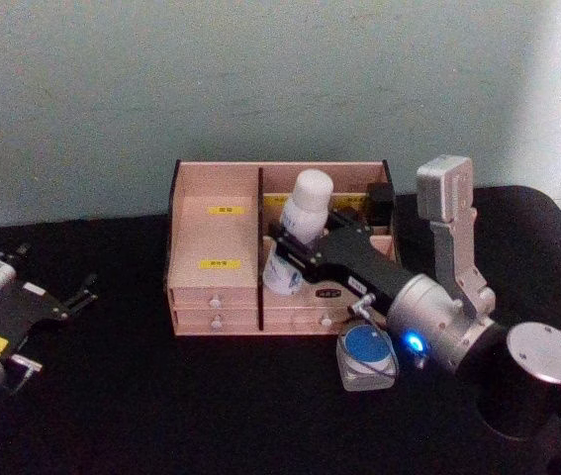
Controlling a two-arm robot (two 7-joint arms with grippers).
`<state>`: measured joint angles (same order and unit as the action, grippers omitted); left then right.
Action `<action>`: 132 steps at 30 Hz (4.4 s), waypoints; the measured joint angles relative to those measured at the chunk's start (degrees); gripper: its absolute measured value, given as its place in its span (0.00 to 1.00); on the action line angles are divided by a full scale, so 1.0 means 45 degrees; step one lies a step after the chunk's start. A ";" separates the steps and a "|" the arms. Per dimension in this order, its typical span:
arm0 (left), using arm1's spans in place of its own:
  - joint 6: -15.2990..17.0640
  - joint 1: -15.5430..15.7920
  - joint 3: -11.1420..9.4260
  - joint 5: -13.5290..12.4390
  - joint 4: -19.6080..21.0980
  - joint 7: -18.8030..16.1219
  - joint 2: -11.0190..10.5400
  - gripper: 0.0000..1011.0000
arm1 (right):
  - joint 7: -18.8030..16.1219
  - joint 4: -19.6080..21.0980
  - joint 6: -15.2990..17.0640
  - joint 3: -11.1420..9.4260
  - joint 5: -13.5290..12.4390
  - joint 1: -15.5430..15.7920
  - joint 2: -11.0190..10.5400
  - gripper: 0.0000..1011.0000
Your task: Pick up the facial cleanser and watermelon frost from the table and place them into the tiered storage box.
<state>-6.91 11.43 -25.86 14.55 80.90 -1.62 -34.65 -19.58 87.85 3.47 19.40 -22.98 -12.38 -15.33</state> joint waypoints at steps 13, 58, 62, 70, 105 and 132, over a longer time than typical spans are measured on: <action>0.0000 0.0000 0.0000 0.0000 -0.0001 0.0000 0.0000 0.99 | 0.0833 -0.1309 -0.0402 -0.0069 0.0515 -0.1332 0.0742 0.58; 0.0000 0.0000 0.0000 -0.0001 -0.0001 0.0000 0.0000 0.99 | 0.1085 -0.4683 -0.0871 -0.0802 0.1532 -0.3187 0.1888 0.58; 0.0000 0.0000 0.0000 -0.0001 -0.0001 0.0000 0.0000 0.99 | 0.1037 -0.4766 -0.0870 -0.0829 0.1562 -0.3208 0.1912 0.58; 0.0000 0.0000 0.0000 -0.0001 0.0000 0.0000 0.0000 0.99 | 0.0974 -0.4938 -0.0821 -0.0848 0.1624 -0.3252 0.1930 0.58; 0.0000 0.0000 0.0000 -0.0001 -0.0001 0.0001 0.0000 0.99 | 0.0801 -0.5872 -0.0319 -0.0472 0.2250 -0.3517 0.1935 0.58; 0.0000 0.0000 0.0000 0.0000 -0.0001 0.0000 0.0000 0.99 | 0.0808 -0.5956 -0.0176 -0.0413 0.2416 -0.3527 0.1950 0.62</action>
<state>-6.91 11.43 -25.86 14.55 80.90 -1.62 -34.65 -15.95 61.05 2.68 17.54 -12.10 -28.25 -6.55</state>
